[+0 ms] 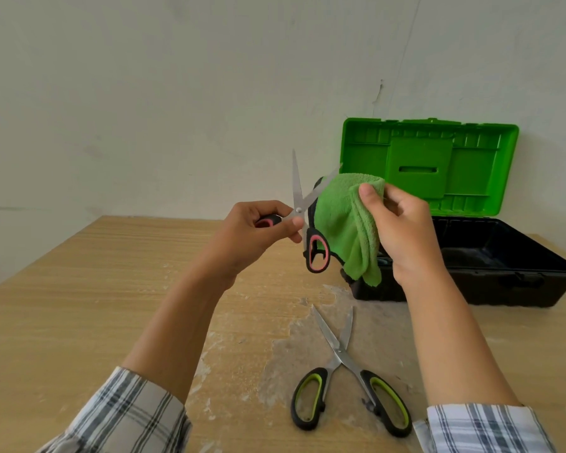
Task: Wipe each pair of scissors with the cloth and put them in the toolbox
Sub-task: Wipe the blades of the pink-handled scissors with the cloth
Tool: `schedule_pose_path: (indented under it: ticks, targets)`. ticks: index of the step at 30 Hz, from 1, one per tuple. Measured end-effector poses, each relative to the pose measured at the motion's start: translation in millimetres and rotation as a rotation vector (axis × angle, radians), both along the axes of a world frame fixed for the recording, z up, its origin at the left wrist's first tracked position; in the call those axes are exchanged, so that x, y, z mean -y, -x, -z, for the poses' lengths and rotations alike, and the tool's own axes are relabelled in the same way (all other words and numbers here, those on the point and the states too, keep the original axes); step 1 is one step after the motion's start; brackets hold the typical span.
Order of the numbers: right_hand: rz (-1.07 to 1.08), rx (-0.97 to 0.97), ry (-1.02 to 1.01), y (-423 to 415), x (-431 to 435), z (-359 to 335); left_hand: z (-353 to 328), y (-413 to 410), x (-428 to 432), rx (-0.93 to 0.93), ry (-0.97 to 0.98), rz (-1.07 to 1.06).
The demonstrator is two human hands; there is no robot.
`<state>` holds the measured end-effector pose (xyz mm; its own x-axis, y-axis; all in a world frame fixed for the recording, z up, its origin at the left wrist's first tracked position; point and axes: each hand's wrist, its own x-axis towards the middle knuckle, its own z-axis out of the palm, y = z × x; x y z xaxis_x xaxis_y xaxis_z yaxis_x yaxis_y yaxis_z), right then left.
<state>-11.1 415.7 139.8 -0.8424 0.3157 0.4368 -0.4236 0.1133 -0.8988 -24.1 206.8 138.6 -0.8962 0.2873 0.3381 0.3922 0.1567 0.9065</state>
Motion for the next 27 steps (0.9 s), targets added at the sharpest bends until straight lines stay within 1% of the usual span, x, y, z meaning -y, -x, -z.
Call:
schedule_pose_path:
  ticks: [4,6,8,10,12,15,17,19,22,27]
  targets:
    - [-0.082,0.007,0.197,-0.1,9.2,-3.5,0.0,-1.9,-0.2,-0.025,0.065,0.032]
    - [-0.118,0.029,0.224,-0.9,13.8,-4.0,0.7,-1.9,-0.1,-0.026,0.099,0.051]
    - [-0.113,0.03,0.211,-1.3,16.6,-3.6,2.4,-0.4,-0.5,-0.022,0.096,0.023]
    - [-0.077,0.007,0.187,-1.7,17.3,-3.9,3.6,3.0,-0.2,-0.015,0.018,-0.054]
    - [-0.064,-0.017,0.18,-2.0,16.9,-4.7,2.9,4.4,-0.2,0.038,-0.121,-0.106]
    - [-0.057,-0.042,0.179,-3.0,18.5,-5.2,1.6,4.0,-2.0,0.243,-0.383,-0.031]
    - [-0.034,-0.06,0.162,-3.7,21.0,-4.7,1.7,2.6,-3.6,0.348,-0.52,0.025]
    - [-0.007,-0.076,0.145,-4.1,22.4,-3.7,1.5,1.5,-5.0,0.377,-0.568,0.037]
    - [0.013,-0.073,0.141,-3.6,21.6,-2.6,-1.5,-1.7,-6.6,0.342,-0.579,0.013]
    - [-0.038,0.011,0.189,-2.3,15.4,-2.3,-5.5,-4.9,-6.3,0.301,-0.635,-0.034]
